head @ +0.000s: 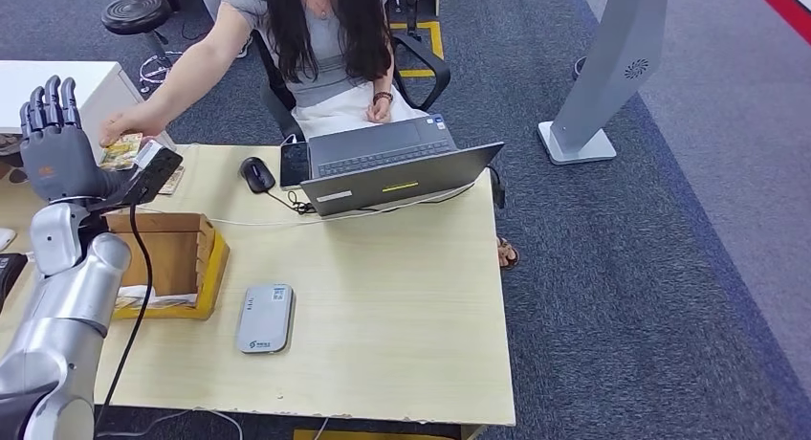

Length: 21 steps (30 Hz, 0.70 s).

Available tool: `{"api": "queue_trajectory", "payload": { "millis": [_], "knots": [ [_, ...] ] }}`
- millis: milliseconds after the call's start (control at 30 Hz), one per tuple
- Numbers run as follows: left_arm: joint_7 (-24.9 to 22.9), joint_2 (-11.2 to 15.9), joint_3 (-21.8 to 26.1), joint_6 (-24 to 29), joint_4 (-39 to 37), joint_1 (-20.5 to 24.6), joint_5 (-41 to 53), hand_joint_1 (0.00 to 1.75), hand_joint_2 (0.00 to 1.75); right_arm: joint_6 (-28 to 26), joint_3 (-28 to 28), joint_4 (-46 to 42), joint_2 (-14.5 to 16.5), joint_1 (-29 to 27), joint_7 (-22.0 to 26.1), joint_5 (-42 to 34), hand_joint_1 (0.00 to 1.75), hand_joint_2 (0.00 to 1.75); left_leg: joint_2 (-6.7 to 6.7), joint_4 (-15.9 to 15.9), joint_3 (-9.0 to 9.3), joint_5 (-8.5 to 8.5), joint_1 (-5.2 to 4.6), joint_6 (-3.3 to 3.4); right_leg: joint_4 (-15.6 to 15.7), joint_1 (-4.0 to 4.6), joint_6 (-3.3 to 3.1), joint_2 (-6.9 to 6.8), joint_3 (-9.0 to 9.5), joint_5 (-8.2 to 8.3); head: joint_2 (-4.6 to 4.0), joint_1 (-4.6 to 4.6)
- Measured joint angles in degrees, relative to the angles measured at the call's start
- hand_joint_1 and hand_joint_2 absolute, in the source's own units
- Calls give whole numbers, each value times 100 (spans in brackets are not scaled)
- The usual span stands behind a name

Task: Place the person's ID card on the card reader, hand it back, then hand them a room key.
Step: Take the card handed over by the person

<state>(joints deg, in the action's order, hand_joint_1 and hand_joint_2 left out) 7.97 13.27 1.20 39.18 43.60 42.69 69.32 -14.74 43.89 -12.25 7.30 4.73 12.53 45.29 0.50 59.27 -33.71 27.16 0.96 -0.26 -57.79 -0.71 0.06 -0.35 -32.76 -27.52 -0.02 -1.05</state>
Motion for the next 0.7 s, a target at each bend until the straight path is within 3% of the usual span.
{"api": "queue_trajectory", "payload": {
  "millis": [433,467,567,600,700],
  "knots": [
    [-73,47,-73,3,-295,55,46,0,175,56,-16,5,0,11,-53,44,0,0,0,0,-1,0,0,0,0,0,0,0,-2,0,0,0],
    [-73,51,-74,3,-307,56,46,10,175,57,-17,5,0,11,-53,44,0,0,0,0,-1,0,0,0,0,0,0,0,-2,0,0,-1],
    [-45,62,-75,5,-324,48,38,140,175,60,-18,5,0,14,-52,54,0,0,0,0,-2,0,0,0,0,0,0,0,-2,0,0,-1],
    [-24,64,-75,8,-322,38,36,175,175,60,-19,5,0,14,-52,62,0,0,0,0,-3,0,0,0,0,0,0,0,-2,0,0,-1],
    [38,66,-74,13,-313,-14,36,175,175,62,-22,5,0,17,-48,79,0,0,0,0,-4,0,0,0,0,0,0,0,-2,0,0,0]
  ]
}}
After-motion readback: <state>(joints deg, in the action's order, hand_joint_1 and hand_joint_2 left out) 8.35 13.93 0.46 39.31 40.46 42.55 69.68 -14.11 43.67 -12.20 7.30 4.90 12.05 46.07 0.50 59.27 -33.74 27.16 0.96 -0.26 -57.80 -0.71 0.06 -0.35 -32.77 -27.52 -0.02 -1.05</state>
